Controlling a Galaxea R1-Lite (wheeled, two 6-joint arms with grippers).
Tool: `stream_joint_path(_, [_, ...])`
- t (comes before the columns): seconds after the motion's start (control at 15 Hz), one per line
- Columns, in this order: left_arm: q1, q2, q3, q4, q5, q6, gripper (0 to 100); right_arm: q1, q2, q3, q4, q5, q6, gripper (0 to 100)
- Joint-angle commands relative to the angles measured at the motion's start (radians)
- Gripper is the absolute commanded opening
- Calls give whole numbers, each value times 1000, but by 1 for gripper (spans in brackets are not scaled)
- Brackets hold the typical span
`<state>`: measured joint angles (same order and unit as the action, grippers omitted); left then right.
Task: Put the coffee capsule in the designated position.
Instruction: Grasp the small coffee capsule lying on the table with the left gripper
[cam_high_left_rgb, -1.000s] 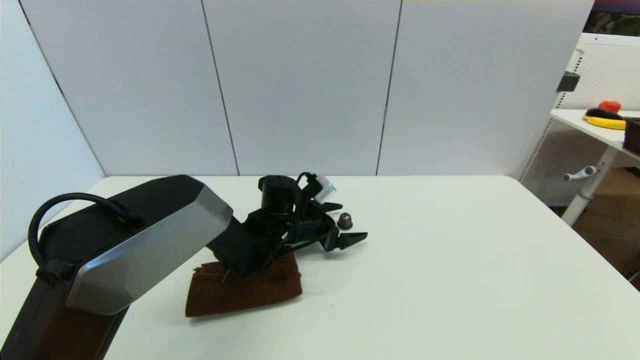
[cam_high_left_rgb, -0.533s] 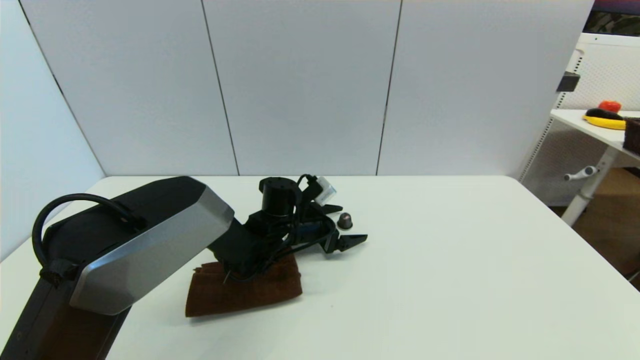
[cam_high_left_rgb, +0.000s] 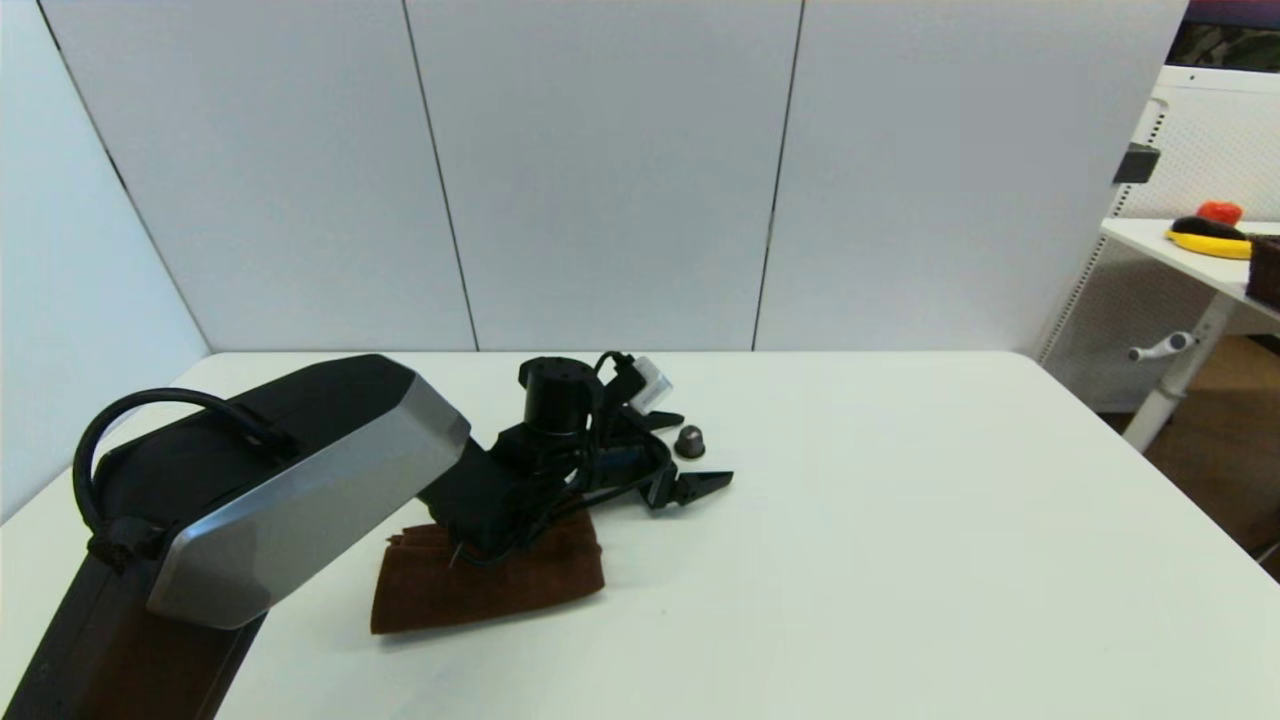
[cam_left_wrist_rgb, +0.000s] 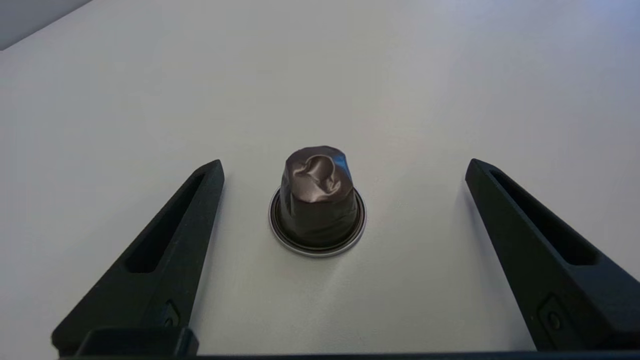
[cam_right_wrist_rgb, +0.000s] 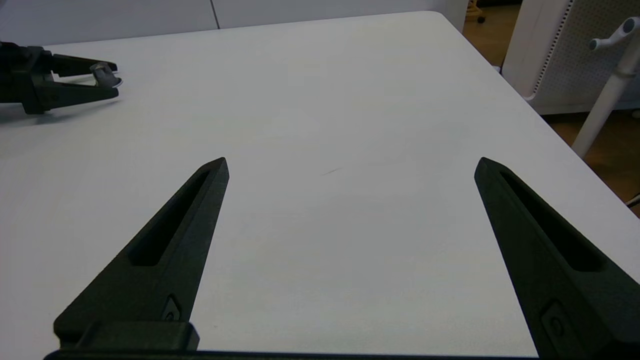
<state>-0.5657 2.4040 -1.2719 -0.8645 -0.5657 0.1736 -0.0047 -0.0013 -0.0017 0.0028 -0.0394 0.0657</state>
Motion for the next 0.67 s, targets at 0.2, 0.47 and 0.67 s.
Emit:
stream_joint_path(0.2, [0, 3, -6, -10, -2, 4, 100, 0, 1, 0, 0, -1, 0, 100])
stream_joint_path(0.47, [0, 1, -6, -13, 3, 6, 100, 0, 1, 0, 0, -1, 0, 100])
stream_joint_path(0.67, [0, 1, -6, -13, 3, 7, 100, 0, 1, 0, 0, -1, 0, 100])
